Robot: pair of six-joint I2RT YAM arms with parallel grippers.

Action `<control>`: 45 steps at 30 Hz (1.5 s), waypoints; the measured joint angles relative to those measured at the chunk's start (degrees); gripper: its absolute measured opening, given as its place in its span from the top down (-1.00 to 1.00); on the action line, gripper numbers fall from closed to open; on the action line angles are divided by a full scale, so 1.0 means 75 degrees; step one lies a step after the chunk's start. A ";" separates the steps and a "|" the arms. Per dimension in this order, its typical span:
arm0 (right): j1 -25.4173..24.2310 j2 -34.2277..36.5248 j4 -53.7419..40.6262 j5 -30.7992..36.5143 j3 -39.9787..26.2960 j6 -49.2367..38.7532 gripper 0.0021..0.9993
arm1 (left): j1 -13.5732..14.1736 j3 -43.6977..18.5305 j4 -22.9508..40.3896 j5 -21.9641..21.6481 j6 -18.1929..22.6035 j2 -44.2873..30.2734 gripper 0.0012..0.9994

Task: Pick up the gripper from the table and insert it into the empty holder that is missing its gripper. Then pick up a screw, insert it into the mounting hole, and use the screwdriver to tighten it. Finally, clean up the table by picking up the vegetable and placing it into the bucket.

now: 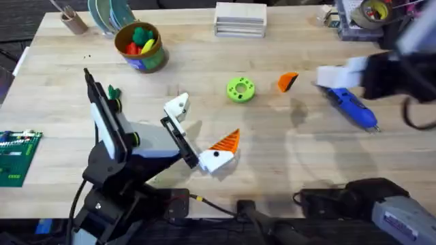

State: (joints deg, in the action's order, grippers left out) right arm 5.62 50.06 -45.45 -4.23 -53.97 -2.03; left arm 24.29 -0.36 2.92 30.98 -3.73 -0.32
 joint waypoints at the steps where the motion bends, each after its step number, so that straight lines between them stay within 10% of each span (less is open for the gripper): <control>1: 0.0152 0.0297 0.0000 -0.0001 -0.0044 -0.0022 -0.97 | 0.0000 0.0000 0.0000 -0.0002 0.0000 0.0002 -0.99; 9: 0.1221 0.2372 0.0297 0.0386 -0.0488 -0.0138 -0.97 | 0.0000 0.0000 0.0000 -0.0028 0.0000 0.0000 -0.99; 31: 0.1266 0.4726 0.2016 0.1058 -0.0499 -0.1170 -0.94 | 0.0000 0.0000 0.0000 -0.0049 0.0000 0.0000 -0.99; 45: 0.1266 0.4947 0.1996 0.1076 -0.0543 -0.1193 -0.18 | 0.0000 0.0000 0.0000 -0.0052 0.0000 0.0001 -0.99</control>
State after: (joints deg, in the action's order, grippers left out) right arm 15.11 87.17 -30.48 3.84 -58.04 -10.98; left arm 24.29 -0.36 2.92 30.59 -3.73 -0.31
